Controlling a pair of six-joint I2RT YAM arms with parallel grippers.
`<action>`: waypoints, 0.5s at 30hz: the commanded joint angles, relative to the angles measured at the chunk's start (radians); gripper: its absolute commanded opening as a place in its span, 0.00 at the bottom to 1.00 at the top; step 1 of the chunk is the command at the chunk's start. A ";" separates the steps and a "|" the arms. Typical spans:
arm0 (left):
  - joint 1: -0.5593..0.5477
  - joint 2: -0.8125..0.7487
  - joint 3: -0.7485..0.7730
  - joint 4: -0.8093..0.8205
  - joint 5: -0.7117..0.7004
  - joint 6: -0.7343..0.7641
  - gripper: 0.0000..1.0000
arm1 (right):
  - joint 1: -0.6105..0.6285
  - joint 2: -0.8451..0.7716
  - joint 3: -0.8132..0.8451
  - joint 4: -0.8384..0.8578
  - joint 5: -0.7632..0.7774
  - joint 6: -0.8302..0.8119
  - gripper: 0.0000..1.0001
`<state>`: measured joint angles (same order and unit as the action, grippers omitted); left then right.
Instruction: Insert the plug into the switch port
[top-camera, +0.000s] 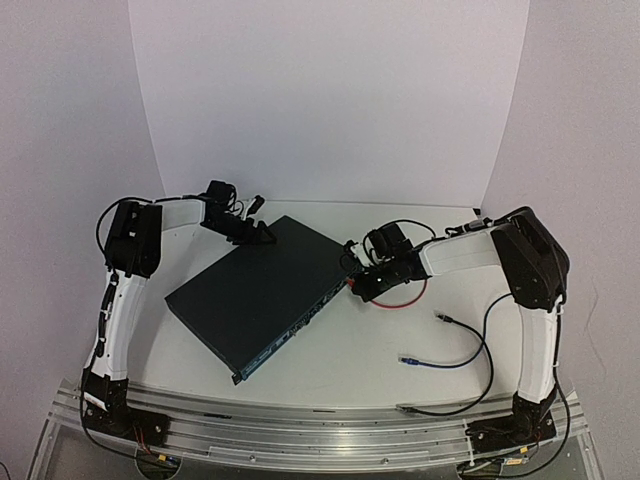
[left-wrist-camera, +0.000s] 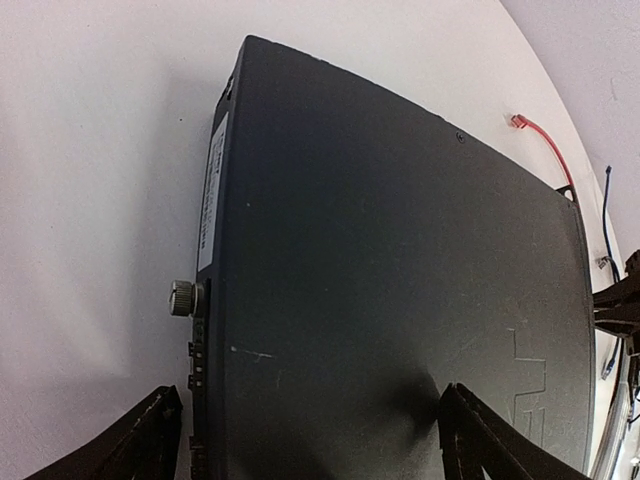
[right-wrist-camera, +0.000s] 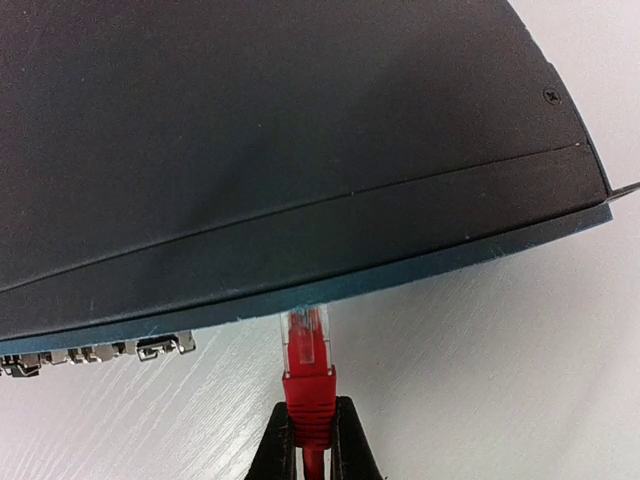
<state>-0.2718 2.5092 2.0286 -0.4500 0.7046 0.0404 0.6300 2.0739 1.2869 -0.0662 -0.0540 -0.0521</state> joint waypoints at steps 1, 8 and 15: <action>-0.049 0.051 0.036 -0.129 0.124 0.061 0.88 | 0.009 -0.015 0.073 0.154 -0.004 -0.011 0.00; -0.053 0.067 0.077 -0.158 0.181 0.116 0.87 | 0.007 -0.042 0.093 0.108 -0.013 -0.045 0.00; -0.063 0.094 0.109 -0.193 0.204 0.148 0.84 | 0.005 -0.068 0.101 0.096 -0.025 -0.031 0.00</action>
<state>-0.2632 2.5560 2.1157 -0.5300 0.7690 0.1466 0.6295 2.0735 1.3081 -0.1045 -0.0525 -0.0813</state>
